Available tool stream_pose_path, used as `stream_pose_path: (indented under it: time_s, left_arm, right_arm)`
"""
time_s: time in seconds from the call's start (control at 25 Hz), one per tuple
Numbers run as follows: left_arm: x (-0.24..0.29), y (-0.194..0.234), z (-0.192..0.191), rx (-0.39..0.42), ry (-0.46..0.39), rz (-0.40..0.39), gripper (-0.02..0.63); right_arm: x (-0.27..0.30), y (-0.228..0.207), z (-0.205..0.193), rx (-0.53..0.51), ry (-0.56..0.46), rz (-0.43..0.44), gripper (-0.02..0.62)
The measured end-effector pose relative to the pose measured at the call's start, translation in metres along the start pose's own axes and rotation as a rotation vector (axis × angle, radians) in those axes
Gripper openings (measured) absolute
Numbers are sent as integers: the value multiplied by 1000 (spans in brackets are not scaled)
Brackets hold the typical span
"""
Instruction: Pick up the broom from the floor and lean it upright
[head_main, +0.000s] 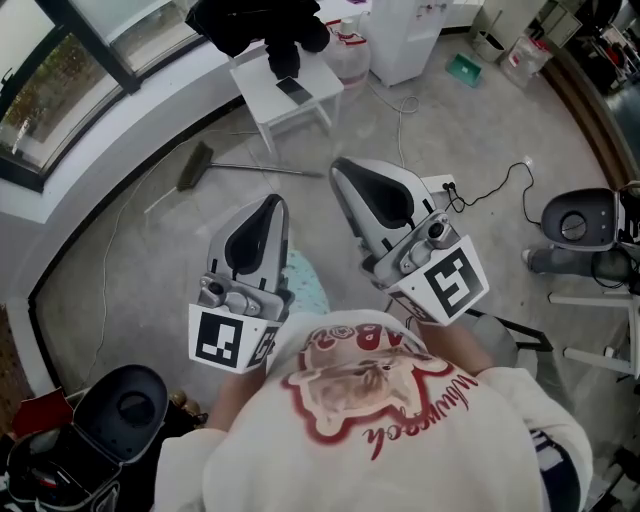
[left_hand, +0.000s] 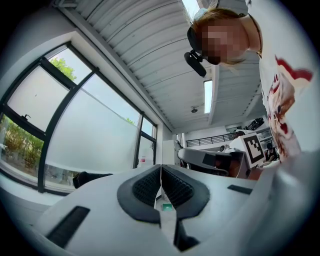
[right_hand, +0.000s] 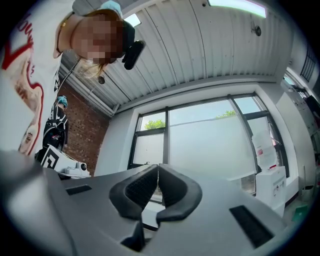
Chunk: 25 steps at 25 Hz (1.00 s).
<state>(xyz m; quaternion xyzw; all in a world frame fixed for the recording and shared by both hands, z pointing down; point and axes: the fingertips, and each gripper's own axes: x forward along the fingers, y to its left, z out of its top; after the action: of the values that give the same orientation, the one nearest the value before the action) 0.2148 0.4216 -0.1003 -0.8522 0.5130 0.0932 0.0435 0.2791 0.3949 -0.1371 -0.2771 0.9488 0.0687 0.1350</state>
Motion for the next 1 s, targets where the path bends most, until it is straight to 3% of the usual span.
stream_pose_path:
  time_s: [0.68, 1.0]
  left_arm:
    - [211, 274, -48, -39, 87, -81, 21]
    - [263, 336, -89, -76, 128, -89, 21]
  right_arm:
    - [264, -193, -96, 23, -6, -117, 25]
    - [310, -242, -151, 61, 71, -147, 25]
